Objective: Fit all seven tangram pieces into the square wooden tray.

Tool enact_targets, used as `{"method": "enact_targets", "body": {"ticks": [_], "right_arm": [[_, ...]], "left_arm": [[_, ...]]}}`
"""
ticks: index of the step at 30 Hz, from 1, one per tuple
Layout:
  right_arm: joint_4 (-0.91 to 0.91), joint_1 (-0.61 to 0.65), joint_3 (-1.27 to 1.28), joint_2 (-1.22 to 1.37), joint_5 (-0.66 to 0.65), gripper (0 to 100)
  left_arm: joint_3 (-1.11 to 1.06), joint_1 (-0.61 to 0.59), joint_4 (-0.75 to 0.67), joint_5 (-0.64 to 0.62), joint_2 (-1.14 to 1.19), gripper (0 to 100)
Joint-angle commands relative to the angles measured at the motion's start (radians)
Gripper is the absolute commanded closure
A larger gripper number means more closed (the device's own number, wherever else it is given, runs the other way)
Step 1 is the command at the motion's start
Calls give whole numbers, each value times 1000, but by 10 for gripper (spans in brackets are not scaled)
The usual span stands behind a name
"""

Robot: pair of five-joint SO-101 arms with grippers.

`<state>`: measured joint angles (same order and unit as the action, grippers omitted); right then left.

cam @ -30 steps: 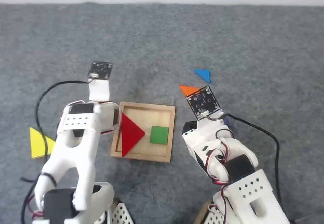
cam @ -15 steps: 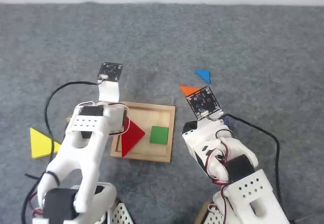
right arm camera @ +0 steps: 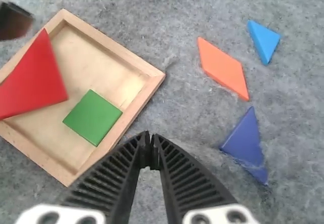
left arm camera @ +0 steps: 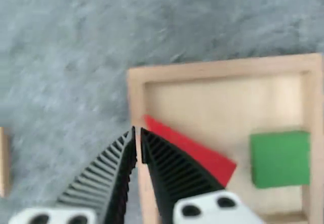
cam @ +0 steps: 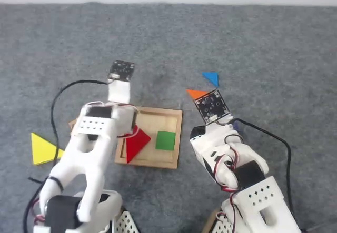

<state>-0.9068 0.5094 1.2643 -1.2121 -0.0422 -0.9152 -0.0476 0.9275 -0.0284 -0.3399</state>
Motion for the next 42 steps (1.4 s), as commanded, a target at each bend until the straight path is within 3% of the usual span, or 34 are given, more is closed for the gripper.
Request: {"method": "enact_targets", "body": {"ticks": [1, 6, 12, 19, 26, 32, 38, 42], "right_arm": [[13, -8, -34, -36, -12, 989], [13, -8, -34, -36, -12, 989], [13, -8, -34, -36, -12, 989], [15, -8, -34, -36, -14, 989], [16, -8, -34, -36, -14, 989], [16, -8, -32, -36, -14, 989], [16, -8, -32, -33, -15, 989], [16, -8, -32, -28, -15, 989]], "left_arm": [[33, -52, 18, -12, -2, 987], [84, -61, 12, -75, 170, 988], [309, -41, 126, -77, 411, 988], [321, -34, 46, -80, 387, 988], [325, 126, 44, -81, 387, 988], [328, 129, 44, -81, 376, 988], [343, 133, 112, -81, 359, 988], [323, 103, 215, -61, 207, 988]]}}
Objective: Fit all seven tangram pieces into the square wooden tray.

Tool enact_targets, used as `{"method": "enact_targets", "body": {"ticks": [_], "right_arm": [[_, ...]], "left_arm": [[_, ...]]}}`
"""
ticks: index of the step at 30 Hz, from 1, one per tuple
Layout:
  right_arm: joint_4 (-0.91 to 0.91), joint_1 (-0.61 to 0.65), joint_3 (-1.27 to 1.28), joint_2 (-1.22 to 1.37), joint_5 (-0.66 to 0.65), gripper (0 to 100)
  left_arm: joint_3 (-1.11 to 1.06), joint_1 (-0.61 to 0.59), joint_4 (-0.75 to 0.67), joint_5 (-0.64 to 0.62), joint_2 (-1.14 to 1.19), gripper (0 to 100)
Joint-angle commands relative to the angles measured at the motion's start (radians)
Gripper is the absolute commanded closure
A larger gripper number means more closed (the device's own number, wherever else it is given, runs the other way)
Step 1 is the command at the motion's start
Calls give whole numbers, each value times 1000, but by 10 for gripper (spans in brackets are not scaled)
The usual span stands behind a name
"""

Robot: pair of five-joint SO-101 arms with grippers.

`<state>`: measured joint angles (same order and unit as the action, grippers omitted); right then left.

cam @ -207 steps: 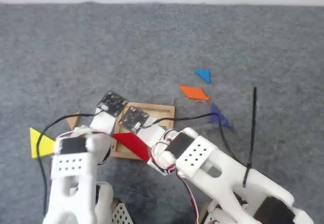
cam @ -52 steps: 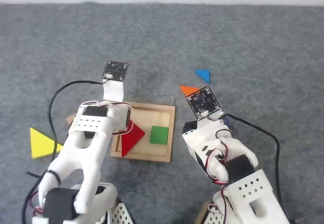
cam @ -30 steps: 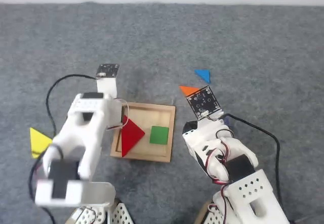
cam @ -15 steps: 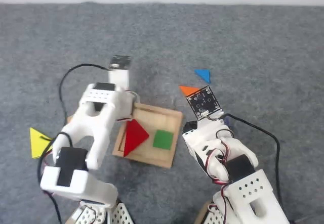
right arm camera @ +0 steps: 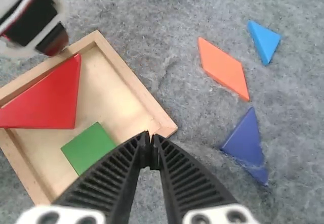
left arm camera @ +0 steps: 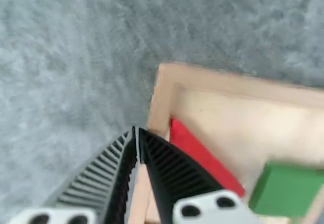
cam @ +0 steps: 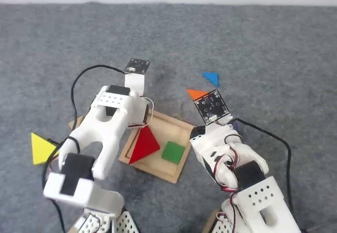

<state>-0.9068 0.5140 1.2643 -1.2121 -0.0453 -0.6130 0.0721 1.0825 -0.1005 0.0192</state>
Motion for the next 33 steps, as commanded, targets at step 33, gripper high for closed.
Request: {"method": "enact_targets", "body": {"ticks": [33], "right_arm": [[19, -58, -37, -25, -12, 989]], "left_arm": [[-216, -103, -15, 537, -302, 833]]}}
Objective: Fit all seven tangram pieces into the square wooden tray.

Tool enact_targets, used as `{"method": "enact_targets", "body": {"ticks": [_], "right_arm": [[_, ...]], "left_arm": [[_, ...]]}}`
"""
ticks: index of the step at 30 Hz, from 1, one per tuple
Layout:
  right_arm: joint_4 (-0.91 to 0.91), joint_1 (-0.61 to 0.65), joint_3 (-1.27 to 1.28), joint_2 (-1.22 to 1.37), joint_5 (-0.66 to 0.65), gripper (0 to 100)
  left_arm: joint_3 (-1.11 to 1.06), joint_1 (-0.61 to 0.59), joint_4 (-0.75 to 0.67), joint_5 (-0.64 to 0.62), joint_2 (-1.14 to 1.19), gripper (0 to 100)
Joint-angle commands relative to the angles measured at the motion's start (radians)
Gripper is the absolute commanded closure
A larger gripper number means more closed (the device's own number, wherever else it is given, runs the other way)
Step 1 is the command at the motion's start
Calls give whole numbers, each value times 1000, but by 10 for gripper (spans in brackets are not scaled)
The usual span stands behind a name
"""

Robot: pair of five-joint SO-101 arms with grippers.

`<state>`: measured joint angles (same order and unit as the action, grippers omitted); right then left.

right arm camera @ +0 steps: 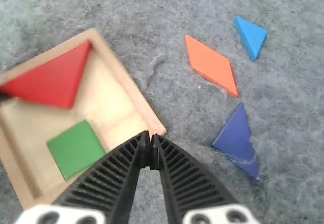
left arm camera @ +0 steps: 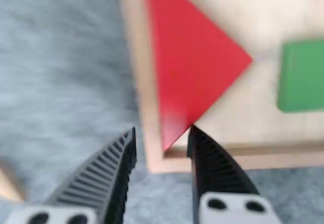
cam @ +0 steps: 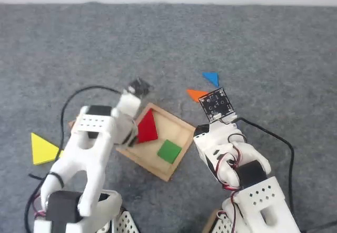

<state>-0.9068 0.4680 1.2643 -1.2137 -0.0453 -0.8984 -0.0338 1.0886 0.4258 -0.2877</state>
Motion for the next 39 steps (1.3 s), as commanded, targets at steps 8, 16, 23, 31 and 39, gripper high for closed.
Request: {"method": "enact_targets", "body": {"ticks": [8, 16, 23, 31, 39], "right_arm": [[15, -12, -37, -24, -15, 989], [-70, 79, -124, 122, -103, 942], [-142, 278, -339, 588, -130, 760], [-110, 383, -477, 924, -199, 758], [-110, 426, -555, 969, -195, 661]], "left_arm": [[54, 34, -15, -8, -3, 834], [54, -253, -14, -126, -5, 873], [8, -407, -8, -100, -5, 924], [-111, -485, -95, -40, -84, 924], [-321, -451, -180, -43, -405, 895]]}}
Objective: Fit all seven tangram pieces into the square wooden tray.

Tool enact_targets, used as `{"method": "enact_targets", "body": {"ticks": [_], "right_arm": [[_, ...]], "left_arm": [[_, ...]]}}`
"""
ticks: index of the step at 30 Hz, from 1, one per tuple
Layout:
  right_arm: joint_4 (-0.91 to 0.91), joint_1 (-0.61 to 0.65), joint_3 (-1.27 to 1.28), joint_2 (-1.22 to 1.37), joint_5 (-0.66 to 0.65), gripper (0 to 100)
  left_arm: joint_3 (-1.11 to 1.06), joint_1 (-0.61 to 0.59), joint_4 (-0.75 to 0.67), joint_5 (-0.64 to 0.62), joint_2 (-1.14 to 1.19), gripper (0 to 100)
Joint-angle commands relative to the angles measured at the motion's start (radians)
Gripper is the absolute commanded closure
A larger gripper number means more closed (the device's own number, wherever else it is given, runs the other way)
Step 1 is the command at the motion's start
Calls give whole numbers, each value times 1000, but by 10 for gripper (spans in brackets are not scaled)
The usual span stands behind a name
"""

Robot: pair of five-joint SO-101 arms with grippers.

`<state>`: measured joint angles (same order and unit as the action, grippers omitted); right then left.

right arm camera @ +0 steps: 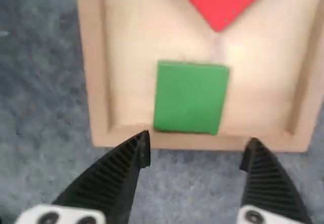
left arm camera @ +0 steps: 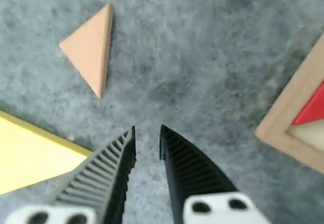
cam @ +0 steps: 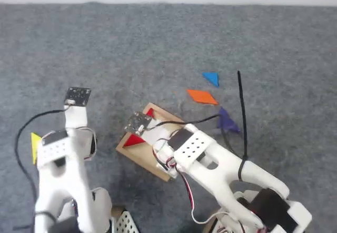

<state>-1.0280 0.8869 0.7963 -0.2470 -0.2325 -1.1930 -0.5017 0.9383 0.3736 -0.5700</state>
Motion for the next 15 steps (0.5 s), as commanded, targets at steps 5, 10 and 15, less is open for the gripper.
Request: {"method": "enact_targets", "body": {"ticks": [5, 10, 15], "right_arm": [[102, 10, -120, 104, 74, 662], [157, 7, -129, 262, 8, 663], [119, 5, -170, 286, 3, 745]], "left_arm": [[-53, 15, -35, 8, -172, 871], [-54, 15, -35, 8, -172, 871], [-58, 15, -35, 8, -172, 871]]}}
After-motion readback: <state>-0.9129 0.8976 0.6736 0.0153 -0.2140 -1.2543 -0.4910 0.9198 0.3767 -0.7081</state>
